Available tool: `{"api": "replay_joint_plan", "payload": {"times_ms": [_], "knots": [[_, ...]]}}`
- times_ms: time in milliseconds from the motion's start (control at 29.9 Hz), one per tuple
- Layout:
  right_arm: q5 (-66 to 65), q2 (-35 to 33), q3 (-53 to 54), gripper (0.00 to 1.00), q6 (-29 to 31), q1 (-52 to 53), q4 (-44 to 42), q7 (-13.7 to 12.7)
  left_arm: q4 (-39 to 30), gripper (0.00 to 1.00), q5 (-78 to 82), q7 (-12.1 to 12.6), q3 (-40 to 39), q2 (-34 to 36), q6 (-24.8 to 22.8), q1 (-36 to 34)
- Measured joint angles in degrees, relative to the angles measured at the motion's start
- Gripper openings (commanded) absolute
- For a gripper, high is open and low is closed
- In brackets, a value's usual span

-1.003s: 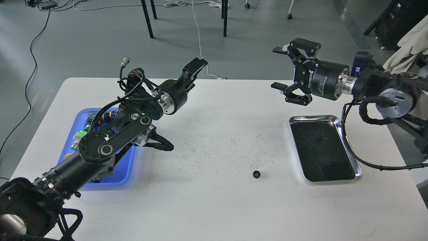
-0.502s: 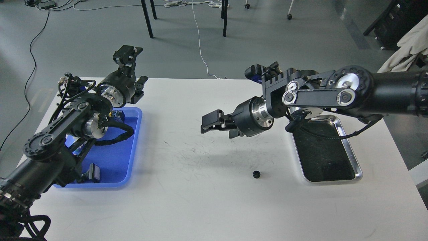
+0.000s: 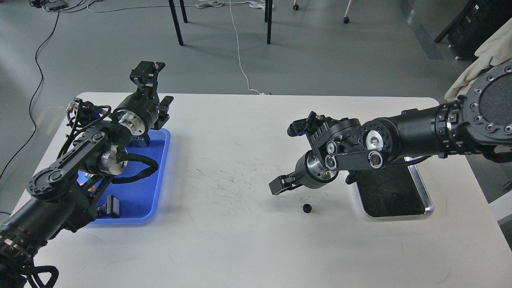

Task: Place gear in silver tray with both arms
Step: 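Lower the right gripper onto the second gear and grasp it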

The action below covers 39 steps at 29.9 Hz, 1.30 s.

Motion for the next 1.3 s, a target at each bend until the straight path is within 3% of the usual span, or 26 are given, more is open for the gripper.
{"api": "replay_joint_plan", "payload": {"times_ms": [234,535,1003,1304], "knots": [[-0.31,0.0,-0.45,0.94,3.55,-0.06,0.37,0.15,0.0,0.98,0.02,-0.12,0.24,-0.15,0.02,0.03],[-0.85,0.0,-2.63,0.82,6.04,-0.13,0.63,0.43,0.41,0.98,0.04,-1.24,0.02,-0.16,0.05,0.03],[-0.98,0.0,-3.44,0.76,6.28,0.0,1.13,0.51,0.41,0.98,0.04,-1.64,-0.12,0.01,0.07,0.03],[-1.83,-0.01,-3.51,0.66,6.4,-0.48,0.97,0.65,0.33,0.98,0.04,-2.45,-0.17,0.36,0.05,-0.06]]}}
